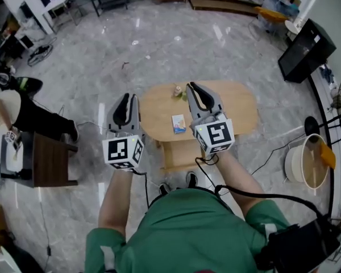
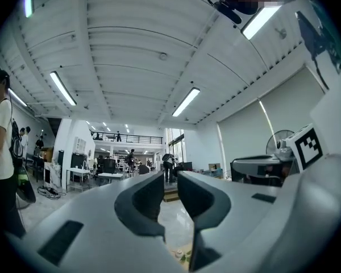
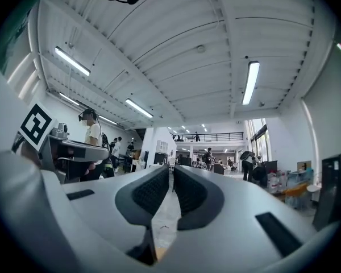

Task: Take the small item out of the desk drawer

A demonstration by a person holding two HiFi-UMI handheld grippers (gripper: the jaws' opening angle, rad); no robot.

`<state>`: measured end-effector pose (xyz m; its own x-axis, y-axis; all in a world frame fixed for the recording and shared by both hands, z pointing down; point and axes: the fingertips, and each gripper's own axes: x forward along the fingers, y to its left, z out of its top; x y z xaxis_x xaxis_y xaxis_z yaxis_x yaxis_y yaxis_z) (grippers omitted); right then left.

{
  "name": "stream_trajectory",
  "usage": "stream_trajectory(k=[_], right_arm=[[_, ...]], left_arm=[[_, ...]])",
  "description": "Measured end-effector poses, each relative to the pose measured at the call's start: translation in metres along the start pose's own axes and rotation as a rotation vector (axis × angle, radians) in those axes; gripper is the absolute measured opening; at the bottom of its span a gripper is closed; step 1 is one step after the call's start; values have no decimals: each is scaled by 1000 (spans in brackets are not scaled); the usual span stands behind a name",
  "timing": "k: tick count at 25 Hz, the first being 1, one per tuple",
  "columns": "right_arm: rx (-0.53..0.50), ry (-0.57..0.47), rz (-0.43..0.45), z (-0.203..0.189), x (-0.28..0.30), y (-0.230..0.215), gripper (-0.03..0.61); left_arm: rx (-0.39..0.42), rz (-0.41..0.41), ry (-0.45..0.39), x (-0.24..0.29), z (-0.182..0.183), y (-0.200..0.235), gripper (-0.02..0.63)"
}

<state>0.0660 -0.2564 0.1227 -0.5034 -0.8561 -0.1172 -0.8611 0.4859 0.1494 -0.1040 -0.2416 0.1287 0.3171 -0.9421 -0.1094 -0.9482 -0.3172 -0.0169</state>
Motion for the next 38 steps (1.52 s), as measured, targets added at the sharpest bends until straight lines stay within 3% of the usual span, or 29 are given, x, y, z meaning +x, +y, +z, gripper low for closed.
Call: stream_trajectory(k=[4,9,12,38], right_arm=[[-26,-34,-42,27,-8,-11,48],[-32,-45,-66,46,-29,-6,33],[-46,-57,-81,54,-41,0,29],[-63,-35,-95,57,-59,7,23]], left_arm=[[6,7,-56,-5,29,9,84],[-107,13,-79,-29,47,22,84],[-123,11,-99,-43,53,25,84],[-148,-58,-83,-42,40,13,84]])
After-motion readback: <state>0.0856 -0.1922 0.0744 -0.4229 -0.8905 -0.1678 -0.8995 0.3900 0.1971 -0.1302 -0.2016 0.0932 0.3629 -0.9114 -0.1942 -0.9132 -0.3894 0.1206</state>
